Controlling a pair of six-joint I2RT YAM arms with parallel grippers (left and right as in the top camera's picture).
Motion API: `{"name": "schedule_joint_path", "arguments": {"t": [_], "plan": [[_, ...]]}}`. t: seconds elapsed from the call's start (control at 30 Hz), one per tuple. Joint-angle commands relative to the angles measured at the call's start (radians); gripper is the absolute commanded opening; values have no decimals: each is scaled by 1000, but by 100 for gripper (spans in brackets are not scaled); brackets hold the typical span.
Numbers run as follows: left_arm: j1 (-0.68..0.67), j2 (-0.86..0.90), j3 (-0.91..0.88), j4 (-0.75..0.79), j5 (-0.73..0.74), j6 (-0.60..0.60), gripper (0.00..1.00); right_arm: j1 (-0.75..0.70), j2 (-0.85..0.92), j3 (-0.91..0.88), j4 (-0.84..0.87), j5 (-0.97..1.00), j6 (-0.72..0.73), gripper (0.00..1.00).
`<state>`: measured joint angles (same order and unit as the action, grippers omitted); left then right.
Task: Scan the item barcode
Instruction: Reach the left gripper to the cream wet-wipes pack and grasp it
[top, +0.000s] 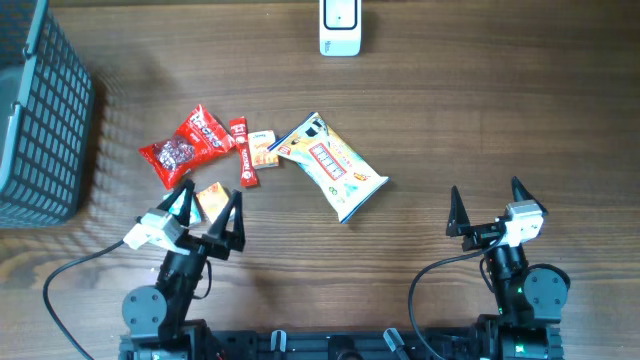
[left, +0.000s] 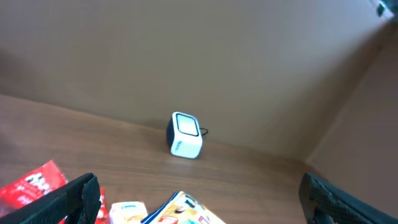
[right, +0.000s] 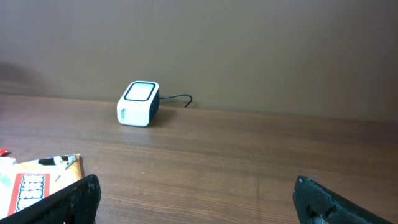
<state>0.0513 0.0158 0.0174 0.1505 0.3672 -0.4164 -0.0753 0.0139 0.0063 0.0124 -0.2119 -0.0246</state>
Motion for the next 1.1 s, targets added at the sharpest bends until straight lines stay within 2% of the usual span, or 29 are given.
{"name": "schedule_joint_path", "arguments": {"t": [0.0,0.1,0.23,0.3,0.37,0.47,0.63,0.67,0.8,0.97,1.07], "plan": [[-3,11,130,-60,53,93,100,-4,5,-1,3,2,-9,100],[-3,77,266,-212,11,141,100,-4,5,-1,3,2,-9,100],[-4,324,544,-497,3,189,100,-4,5,-1,3,2,-9,100],[-4,495,715,-665,62,231,100,-4,5,-1,3,2,-9,100],[-4,609,834,-768,163,245,100,-4,5,-1,3,2,-9,100],[-4,758,972,-861,280,245,100,-4,5,-1,3,2,-9,100],[-5,904,1083,-881,364,248,100,-4,5,-1,3,2,-9,100],[-8,917,1099,-898,349,245,100,-4,5,-1,3,2,-8,100],[-91,983,1226,-1098,92,180,100,-4,5,-1,3,2,-9,99],[-270,1017,1282,-1238,-258,-3,100,-4,5,-1,3,2,-8,100],[-342,1022,1282,-1223,-283,-11,100,-4,5,-1,3,2,-9,100]]}}
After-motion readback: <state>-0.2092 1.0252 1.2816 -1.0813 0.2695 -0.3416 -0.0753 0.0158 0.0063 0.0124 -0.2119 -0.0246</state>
